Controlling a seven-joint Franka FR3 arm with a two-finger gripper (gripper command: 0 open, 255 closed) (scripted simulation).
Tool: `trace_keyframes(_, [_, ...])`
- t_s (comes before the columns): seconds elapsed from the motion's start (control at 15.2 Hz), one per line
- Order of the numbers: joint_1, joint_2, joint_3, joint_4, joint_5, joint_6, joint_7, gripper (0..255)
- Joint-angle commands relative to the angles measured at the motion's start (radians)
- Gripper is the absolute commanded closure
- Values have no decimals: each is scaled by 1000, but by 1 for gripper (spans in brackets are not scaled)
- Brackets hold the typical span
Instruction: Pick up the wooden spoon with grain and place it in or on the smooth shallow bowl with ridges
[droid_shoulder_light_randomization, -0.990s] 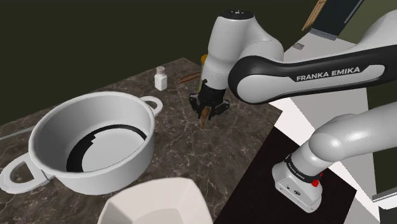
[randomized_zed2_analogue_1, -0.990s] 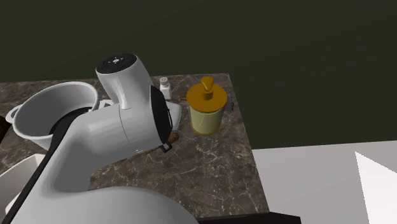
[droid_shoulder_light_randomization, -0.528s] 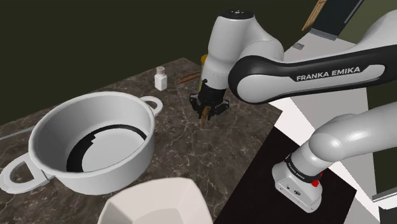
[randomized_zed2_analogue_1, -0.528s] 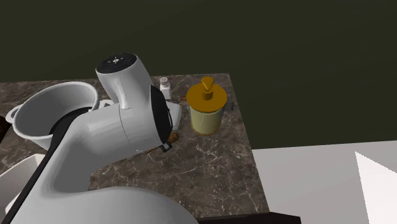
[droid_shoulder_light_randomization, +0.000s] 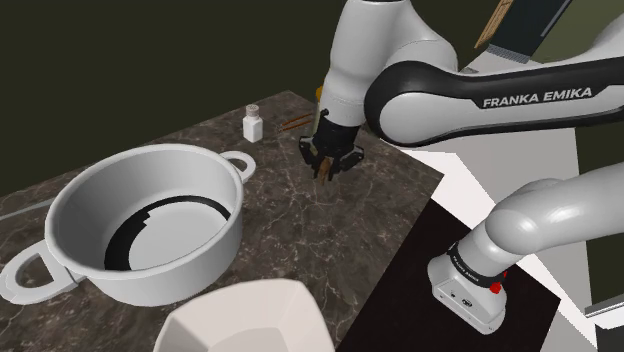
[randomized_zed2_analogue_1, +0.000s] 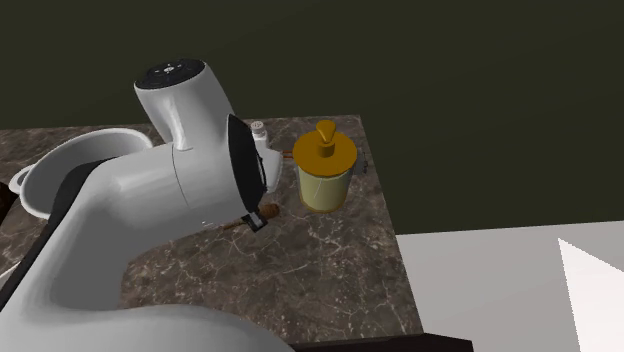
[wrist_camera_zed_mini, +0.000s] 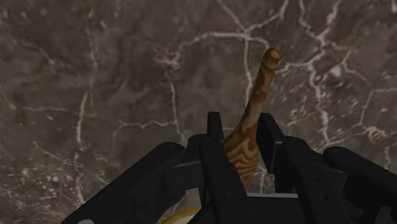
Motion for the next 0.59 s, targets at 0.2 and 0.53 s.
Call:
trace_keyframes(0.2, [2,-20,-28,53,-4,-74,-10,255])
trace_keyframes(0.53, [1,-31,-48,111,-10,-142,-14,255])
